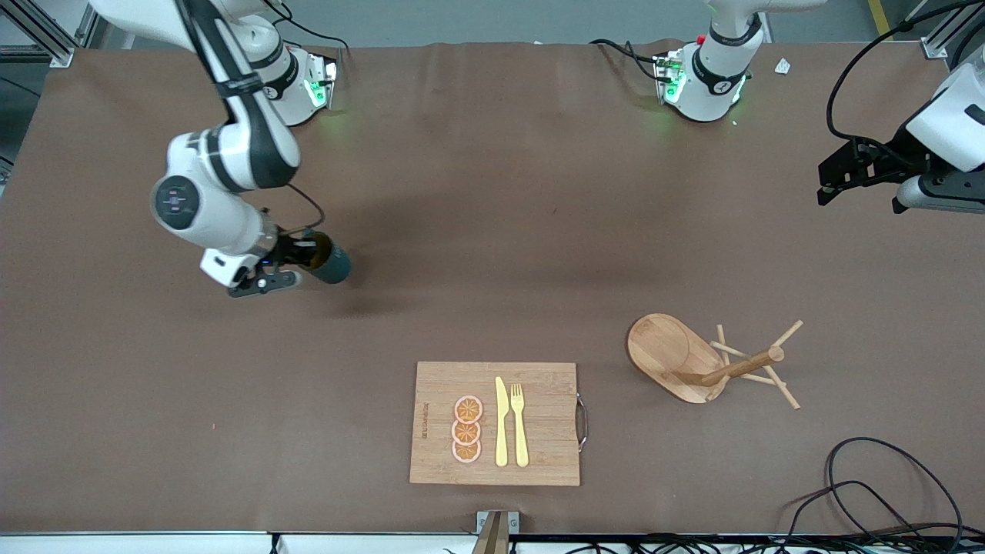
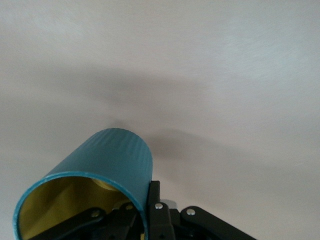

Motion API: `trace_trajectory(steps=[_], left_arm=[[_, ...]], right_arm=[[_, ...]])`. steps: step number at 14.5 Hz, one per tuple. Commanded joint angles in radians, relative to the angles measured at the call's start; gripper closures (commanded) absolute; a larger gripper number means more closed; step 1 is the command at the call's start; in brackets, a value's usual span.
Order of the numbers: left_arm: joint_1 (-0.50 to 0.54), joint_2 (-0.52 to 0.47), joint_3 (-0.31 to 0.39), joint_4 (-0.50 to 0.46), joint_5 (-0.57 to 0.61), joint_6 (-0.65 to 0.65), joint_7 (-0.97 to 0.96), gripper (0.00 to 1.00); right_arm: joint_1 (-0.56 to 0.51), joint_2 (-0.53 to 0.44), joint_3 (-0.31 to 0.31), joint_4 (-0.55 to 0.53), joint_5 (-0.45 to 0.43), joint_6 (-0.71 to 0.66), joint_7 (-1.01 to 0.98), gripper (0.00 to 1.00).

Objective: Transfer cup from left to right arm and place
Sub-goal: 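Carry the mug with the right gripper and lower it onto the table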

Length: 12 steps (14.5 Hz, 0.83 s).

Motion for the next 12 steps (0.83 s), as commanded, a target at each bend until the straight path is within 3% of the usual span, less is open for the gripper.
trace_trajectory(steps=[1,4,12], left_arm=[[0.005,-0.003,-0.001,-0.001,0.011,0.008,0.015,0.00],[0.004,0.006,0.000,0.002,0.014,0.010,0.015,0.00],[0.001,0.008,0.003,0.009,0.008,0.010,0.011,0.00]], right_arm=[[-0.122,-0.048,0.019,-0.055,-0.071,0.015,-0.272,1.00],[-0.185,-0.042,0.021,-0.056,-0.214,0.051,-0.444,1.00],[-0.299,0.042,0.021,-0.046,-0.325,0.222,-0.955,1.00]])
